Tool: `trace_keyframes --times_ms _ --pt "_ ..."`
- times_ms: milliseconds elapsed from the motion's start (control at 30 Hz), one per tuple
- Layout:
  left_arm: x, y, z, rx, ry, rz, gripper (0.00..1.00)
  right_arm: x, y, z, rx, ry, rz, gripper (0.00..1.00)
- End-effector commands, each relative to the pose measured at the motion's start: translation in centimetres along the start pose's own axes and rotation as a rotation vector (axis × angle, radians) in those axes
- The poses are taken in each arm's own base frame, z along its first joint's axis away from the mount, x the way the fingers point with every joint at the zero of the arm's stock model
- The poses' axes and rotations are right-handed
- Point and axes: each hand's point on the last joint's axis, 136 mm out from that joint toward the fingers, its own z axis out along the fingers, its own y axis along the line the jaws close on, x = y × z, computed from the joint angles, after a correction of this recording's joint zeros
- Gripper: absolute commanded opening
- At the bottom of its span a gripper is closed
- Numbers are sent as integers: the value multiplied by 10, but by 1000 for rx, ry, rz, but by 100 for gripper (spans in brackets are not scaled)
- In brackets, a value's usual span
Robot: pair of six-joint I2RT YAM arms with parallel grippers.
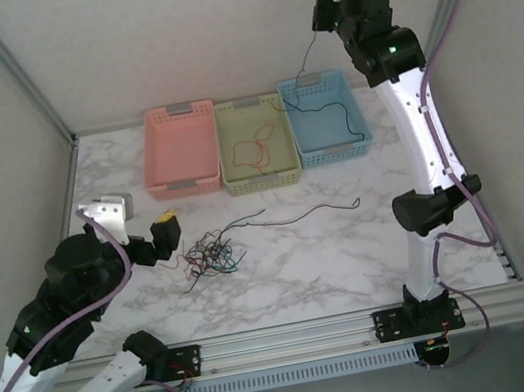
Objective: Untangle the cables
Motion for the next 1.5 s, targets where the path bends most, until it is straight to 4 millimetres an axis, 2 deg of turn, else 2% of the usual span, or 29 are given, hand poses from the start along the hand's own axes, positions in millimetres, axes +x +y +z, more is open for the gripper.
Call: trace_keyframes --times_ms 0,233,500,667,800,900,1067,1167,1300,1467 --pt "22 20 -4 -82 28 -19 100 -19 -15 1 71 -77 39 0" --pt "46 28 -5 -109 77 0 100 -13 -17 11 82 -69 37 0" --pt "63 36 -4 -137 83 -1 100 -11 -38 15 121 -53 44 0" --pt "67 38 -6 -139 80 -3 100 -1 -53 20 152 -23 39 0" --pt "69 41 -8 -140 68 -4 100 15 -64 31 178 19 36 0" --pt "70 40 -9 -133 60 -7 100 36 -69 44 195 68 27 0" --pt "70 41 -11 -131 48 -12 100 86 -81 69 240 185 25 0" --pt "71 40 -11 -125 46 -14 100 124 -84 86 254 278 21 0" --pt "72 40 -11 -123 46 -14 100 187 -90 105 278 439 16 0" --pt "72 40 -12 -118 43 -16 100 254 -100 118 298 607 23 5"
